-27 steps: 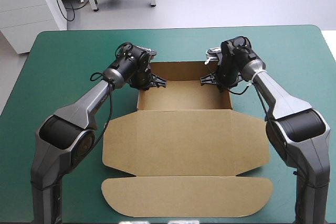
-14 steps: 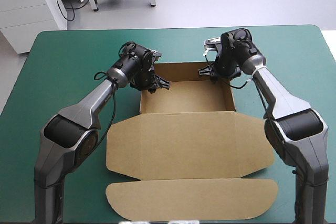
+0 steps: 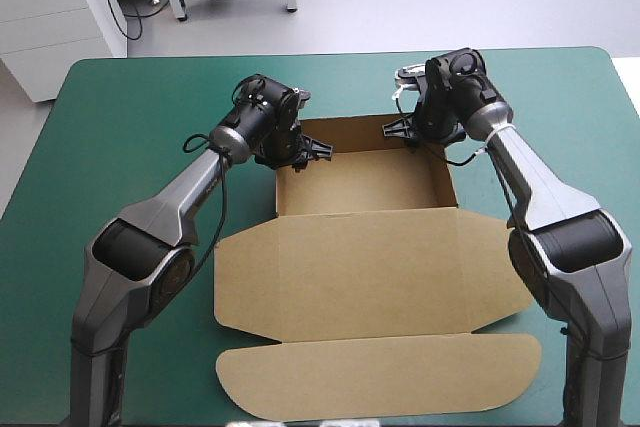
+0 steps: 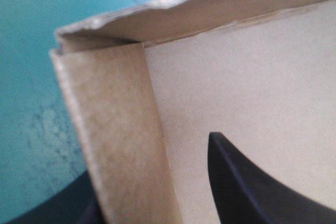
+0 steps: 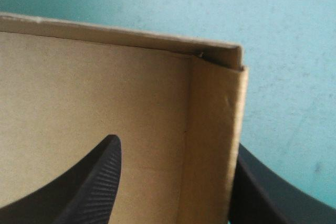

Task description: Fold the box

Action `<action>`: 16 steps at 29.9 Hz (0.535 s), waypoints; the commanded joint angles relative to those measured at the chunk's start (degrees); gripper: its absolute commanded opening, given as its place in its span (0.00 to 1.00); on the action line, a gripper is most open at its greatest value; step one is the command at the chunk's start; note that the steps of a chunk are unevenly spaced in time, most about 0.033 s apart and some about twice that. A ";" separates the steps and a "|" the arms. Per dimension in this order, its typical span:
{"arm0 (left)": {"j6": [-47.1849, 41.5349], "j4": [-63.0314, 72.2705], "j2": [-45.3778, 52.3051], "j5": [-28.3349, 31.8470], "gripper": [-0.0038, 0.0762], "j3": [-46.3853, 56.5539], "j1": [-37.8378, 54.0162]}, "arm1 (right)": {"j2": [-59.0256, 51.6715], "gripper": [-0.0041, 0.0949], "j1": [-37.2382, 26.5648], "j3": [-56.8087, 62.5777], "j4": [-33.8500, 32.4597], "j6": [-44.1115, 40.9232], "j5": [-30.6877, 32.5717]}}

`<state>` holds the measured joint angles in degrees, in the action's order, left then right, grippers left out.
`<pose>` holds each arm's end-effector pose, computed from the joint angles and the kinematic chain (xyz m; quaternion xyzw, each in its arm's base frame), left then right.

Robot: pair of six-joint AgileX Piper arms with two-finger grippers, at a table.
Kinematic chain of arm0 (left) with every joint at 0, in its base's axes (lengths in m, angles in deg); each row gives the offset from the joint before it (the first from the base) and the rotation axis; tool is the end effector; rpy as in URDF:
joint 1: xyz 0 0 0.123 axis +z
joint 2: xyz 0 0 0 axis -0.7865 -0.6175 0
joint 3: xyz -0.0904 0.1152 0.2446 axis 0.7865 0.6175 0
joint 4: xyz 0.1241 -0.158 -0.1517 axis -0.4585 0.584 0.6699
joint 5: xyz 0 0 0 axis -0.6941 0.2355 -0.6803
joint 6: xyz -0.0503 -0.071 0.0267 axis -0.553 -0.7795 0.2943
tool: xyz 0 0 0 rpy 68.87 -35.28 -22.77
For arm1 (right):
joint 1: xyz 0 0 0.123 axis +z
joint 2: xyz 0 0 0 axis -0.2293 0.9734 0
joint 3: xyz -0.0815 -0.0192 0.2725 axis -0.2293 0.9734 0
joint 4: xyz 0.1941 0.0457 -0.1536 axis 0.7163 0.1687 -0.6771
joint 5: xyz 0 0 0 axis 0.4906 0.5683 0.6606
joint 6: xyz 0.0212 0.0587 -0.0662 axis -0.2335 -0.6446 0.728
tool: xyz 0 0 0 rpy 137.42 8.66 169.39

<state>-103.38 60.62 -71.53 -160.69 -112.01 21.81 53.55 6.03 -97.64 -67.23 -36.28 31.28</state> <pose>0.4061 -0.2249 0.2680 0.0819 0.9838 -0.0215 0.1581 0.4276 0.1443 0.2955 -0.1006 0.9785 0.0137 0.1793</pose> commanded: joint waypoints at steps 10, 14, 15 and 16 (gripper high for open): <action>-1.56 2.29 3.94 -3.00 0.46 -3.82 -0.39 | -5.16 0.56 -1.30 -1.74 1.51 -0.13 0.85; -1.34 0.96 6.06 -3.00 0.46 -5.30 -0.39 | -6.35 0.56 -1.43 -1.74 1.09 0.12 0.85; -1.33 -0.65 6.67 -3.00 0.46 -5.30 -0.39 | -6.63 0.56 -1.43 -1.74 0.57 0.12 0.85; -1.33 -2.06 7.35 -3.00 0.46 -5.30 -0.39 | -6.95 0.56 -1.43 -1.74 0.32 0.12 0.85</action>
<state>-104.45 61.29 -70.10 -161.11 -115.06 21.81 51.46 4.92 -97.64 -66.17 -36.51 31.46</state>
